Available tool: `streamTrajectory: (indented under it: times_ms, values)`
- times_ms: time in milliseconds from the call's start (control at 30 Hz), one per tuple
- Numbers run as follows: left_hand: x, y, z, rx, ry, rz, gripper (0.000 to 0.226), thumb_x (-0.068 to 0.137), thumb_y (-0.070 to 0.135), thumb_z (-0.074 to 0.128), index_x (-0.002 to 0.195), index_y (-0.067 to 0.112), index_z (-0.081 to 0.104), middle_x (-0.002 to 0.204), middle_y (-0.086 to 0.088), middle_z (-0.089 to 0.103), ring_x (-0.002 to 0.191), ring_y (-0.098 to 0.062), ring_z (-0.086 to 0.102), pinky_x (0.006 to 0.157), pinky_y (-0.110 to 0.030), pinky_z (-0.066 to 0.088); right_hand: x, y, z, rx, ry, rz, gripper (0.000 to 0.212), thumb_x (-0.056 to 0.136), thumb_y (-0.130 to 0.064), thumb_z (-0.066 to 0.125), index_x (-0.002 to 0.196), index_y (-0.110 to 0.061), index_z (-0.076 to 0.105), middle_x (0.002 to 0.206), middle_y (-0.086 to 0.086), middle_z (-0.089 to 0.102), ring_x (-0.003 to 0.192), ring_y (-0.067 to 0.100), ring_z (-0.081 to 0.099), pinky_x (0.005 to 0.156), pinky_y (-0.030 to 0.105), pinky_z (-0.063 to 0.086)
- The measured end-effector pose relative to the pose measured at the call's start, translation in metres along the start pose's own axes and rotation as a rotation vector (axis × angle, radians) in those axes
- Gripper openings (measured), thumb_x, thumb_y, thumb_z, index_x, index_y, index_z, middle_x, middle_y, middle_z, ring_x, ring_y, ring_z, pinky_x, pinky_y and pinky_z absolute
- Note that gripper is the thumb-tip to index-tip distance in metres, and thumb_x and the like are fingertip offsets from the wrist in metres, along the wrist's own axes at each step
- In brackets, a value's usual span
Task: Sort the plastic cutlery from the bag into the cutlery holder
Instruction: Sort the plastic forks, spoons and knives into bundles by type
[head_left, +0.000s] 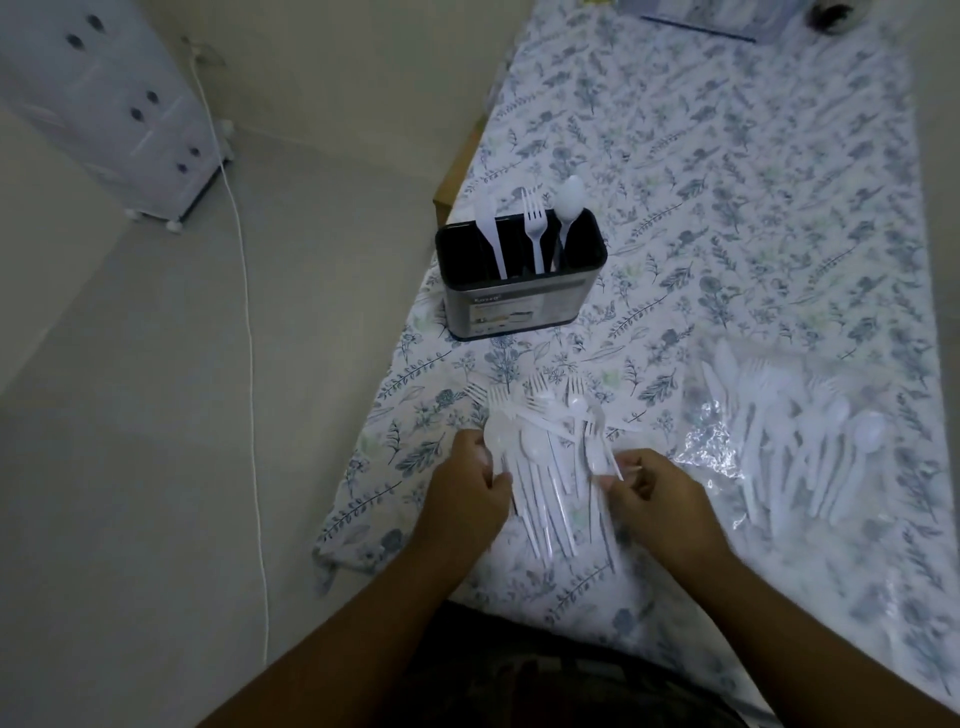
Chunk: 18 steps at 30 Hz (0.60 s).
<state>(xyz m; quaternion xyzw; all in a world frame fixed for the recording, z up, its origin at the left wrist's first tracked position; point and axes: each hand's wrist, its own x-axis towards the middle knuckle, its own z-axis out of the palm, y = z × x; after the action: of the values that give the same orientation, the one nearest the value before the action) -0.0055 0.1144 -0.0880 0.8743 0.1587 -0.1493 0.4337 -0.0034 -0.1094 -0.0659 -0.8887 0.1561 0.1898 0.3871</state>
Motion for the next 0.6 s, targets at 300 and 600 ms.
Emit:
streamTrajectory:
  times_ms: [300,600]
  values:
    - [-0.012,0.001,0.001,-0.071,0.136,-0.044,0.038,0.092,0.014,0.068,0.126,0.016,0.051,0.075,0.005,0.063,0.065,-0.003,0.059,0.054,-0.007,0.044,-0.009,0.016,-0.008,0.107,-0.004,0.009,0.017,0.097,-0.015,0.057,0.081,-0.015,0.058,0.067,0.002,0.054,0.059,0.010,0.047,0.051,0.018,0.038]
    - [-0.018,0.009,0.014,0.044,0.285,-0.016,0.054,0.088,0.016,0.065,0.137,0.019,0.044,0.118,-0.002,0.050,0.106,-0.018,0.051,0.089,-0.032,0.049,-0.001,0.020,-0.021,0.185,0.009,-0.016,0.006,0.094,-0.014,0.064,0.094,-0.013,0.059,0.077,-0.001,0.057,0.066,0.016,0.051,0.059,0.029,0.042]
